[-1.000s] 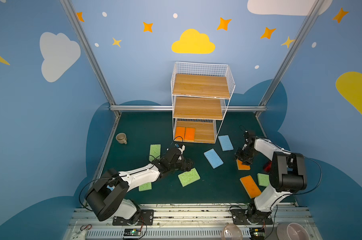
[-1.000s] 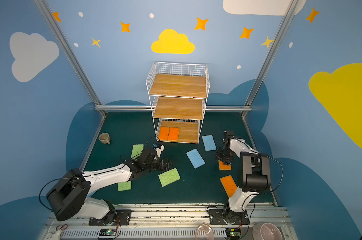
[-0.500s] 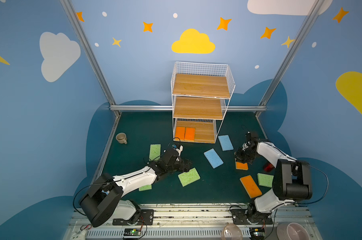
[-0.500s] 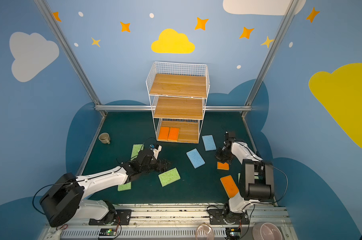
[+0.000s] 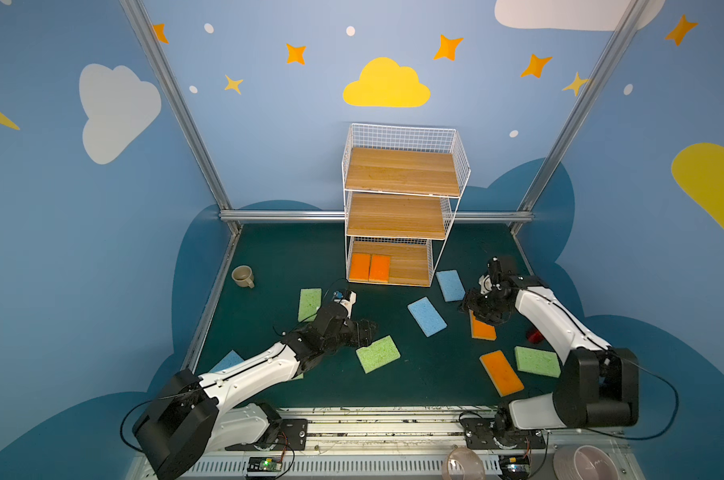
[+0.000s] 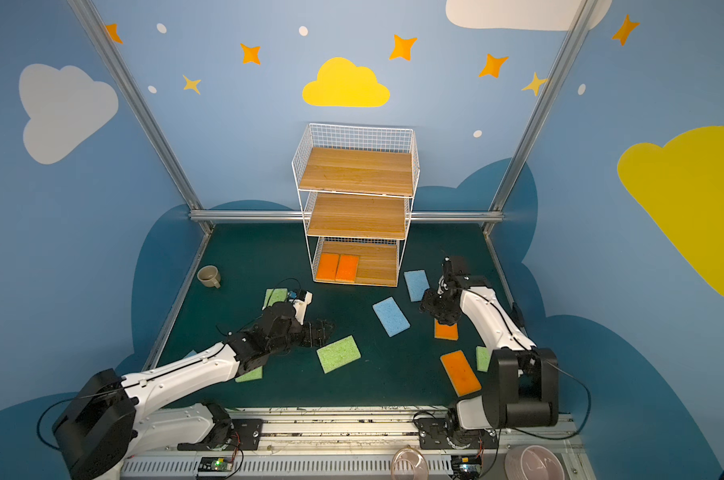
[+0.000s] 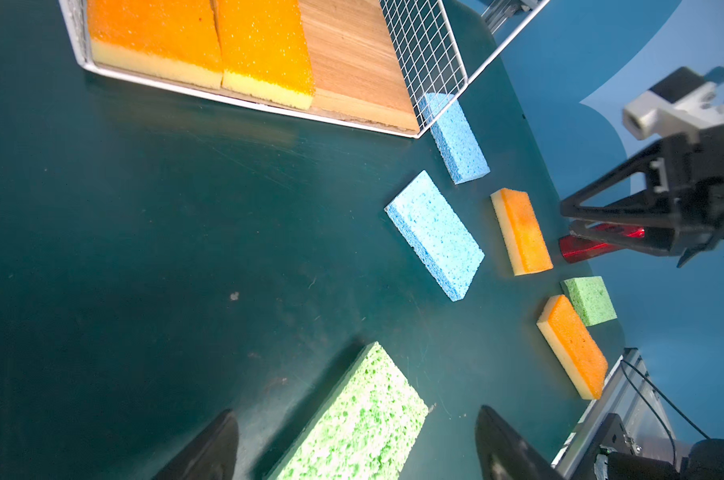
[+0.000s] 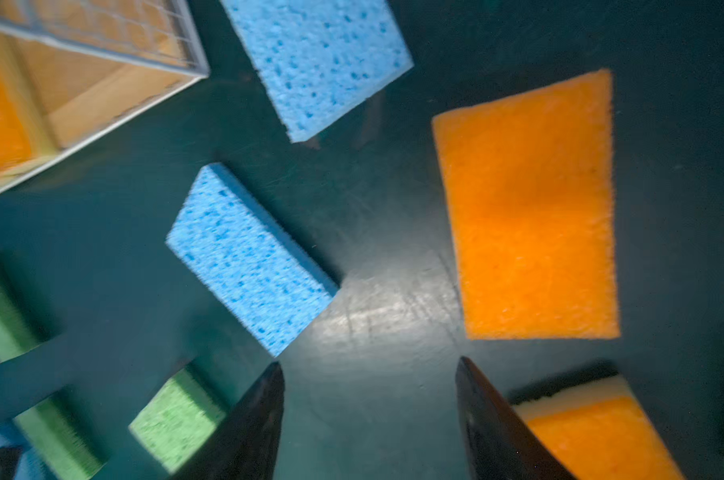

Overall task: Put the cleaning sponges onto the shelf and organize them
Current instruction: 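Lower the right gripper onto the orange sponge and close on it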

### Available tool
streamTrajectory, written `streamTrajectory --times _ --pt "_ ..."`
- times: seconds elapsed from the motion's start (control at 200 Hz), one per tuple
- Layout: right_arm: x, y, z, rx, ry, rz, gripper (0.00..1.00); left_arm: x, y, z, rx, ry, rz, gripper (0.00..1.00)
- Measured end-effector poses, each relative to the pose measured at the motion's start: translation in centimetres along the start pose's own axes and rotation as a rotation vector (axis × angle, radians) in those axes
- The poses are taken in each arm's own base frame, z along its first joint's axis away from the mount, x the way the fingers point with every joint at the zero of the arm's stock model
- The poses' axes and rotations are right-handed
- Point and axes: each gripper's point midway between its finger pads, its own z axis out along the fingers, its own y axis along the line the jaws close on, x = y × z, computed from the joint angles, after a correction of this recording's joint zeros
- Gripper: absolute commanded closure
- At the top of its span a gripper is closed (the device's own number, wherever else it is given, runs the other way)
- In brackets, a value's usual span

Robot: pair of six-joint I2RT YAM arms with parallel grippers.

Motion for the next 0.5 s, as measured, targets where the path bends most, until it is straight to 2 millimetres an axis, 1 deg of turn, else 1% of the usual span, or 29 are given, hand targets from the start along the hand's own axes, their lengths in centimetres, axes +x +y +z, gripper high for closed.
streamTrajectory --times 0.07,0.145,0.275,0.36,0.4,0.501 --pt "-0.6 -1.0 1.5 0.071 0.027 -0.007 0.34 0.2 0.1 0.2 -0.005 0.006 -0.001 0.12" --pt "-0.6 -2.0 2.9 0.134 0.06 -0.014 0.35 0.5 0.4 0.4 -0.014 0.018 -0.002 0.12" --pt "-0.3 -3.5 5.0 0.228 0.122 -0.026 0.48 0.9 0.8 0.9 -0.028 0.036 -0.004 0.12" --pt "-0.2 -3.9 5.7 0.26 0.149 -0.033 0.53 1.0 1.0 1.1 -0.034 0.044 -0.006 0.12" --pt "-0.2 -4.0 5.8 0.272 0.156 -0.043 0.59 1.1 1.0 1.2 -0.037 0.047 -0.006 0.12" --pt "-0.2 -4.4 5.8 0.307 0.168 -0.054 0.87 1.2 1.3 1.3 -0.043 0.054 -0.01 0.12"
